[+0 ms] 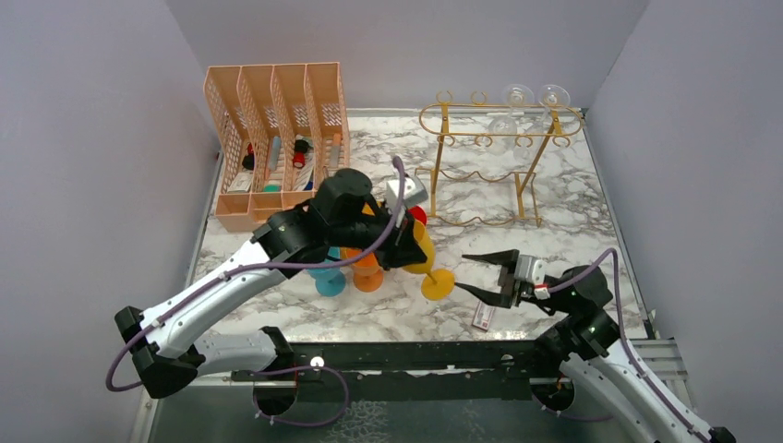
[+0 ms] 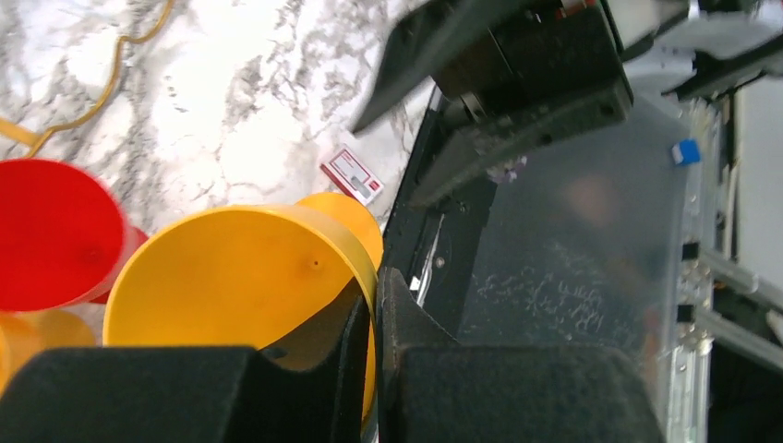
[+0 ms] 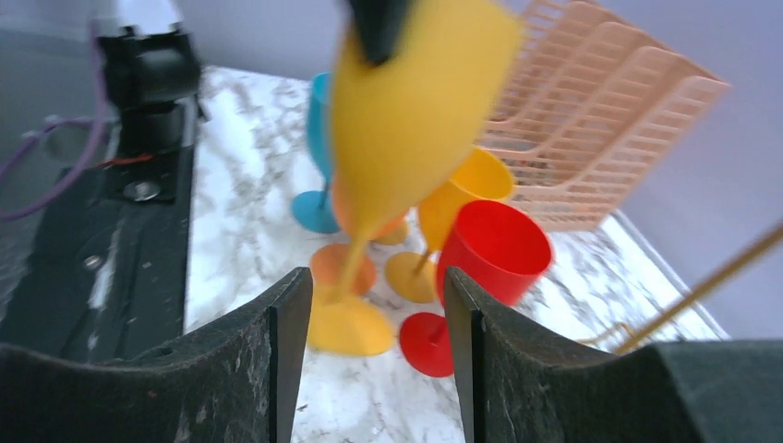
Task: Take the wine glass off the wine glass rack
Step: Place the wine glass at the center of the board.
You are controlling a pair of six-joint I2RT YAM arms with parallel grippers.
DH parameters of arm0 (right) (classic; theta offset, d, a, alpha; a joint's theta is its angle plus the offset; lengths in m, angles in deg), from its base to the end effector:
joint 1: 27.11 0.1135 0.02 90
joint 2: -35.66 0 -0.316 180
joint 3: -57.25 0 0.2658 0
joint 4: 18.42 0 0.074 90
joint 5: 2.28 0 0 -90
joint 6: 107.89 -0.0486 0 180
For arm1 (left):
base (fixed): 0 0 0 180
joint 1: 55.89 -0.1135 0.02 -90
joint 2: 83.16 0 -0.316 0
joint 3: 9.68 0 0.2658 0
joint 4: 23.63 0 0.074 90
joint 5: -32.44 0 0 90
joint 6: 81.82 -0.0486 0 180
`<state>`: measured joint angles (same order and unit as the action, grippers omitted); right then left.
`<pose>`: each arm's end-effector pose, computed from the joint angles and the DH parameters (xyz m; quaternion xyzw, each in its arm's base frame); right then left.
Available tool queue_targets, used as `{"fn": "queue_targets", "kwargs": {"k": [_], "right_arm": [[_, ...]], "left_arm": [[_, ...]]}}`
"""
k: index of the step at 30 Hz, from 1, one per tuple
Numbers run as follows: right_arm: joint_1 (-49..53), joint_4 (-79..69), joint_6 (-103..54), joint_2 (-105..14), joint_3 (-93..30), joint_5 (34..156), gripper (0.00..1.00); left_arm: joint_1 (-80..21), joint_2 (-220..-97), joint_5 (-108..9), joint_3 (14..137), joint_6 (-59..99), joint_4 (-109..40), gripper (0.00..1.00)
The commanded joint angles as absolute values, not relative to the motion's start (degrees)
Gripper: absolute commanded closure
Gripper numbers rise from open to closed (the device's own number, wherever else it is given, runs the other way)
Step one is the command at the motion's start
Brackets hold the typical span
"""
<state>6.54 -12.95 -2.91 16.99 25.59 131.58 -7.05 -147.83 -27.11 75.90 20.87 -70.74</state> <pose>0.0544 0.0766 0.2887 -0.5077 0.4416 0.3561 0.6484 0.1375 -0.1947 0.4428 0.3861 0.7357 -0.4524 0.3241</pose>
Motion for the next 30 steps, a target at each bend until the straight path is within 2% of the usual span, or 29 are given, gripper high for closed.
{"fn": "queue_targets", "kwargs": {"k": [1, 7, 9, 11, 18, 25, 30], "right_arm": [[6.6, -14.9, -10.0, 23.2, 28.6, 114.7, 0.41], [6.6, -11.9, -23.1, 30.3, 29.6, 88.4, 0.34], [6.6, -8.3, -30.7, 30.9, 28.8, 78.0, 0.32], [6.6, -4.8, -35.7, 30.0, 27.3, 72.6, 0.32], [6.6, 2.2, -44.1, 22.8, 23.1, 68.8, 0.32], [6.6, 1.9, -43.8, 17.4, 21.8, 71.8, 0.32], [6.6, 1.6, -44.1, 17.6, 22.4, 72.5, 0.32]], "left_arm": [[3.7, -151.0, -42.8, 76.9, 17.5, -71.4, 1.0], [13.5, -155.4, -58.2, 78.0, 13.9, -72.8, 1.0], [15.4, -156.7, -62.6, 77.9, 13.1, -72.8, 1.0], [17.0, -158.1, -66.9, 77.5, 12.2, -73.0, 1.0], [18.3, -162.5, -71.7, 75.8, 11.1, -73.0, 1.0], [18.2, -165.3, -77.8, 72.0, 11.6, -72.2, 1.0], [16.6, -165.1, -72.3, 69.1, 12.6, -68.7, 1.0]]}}
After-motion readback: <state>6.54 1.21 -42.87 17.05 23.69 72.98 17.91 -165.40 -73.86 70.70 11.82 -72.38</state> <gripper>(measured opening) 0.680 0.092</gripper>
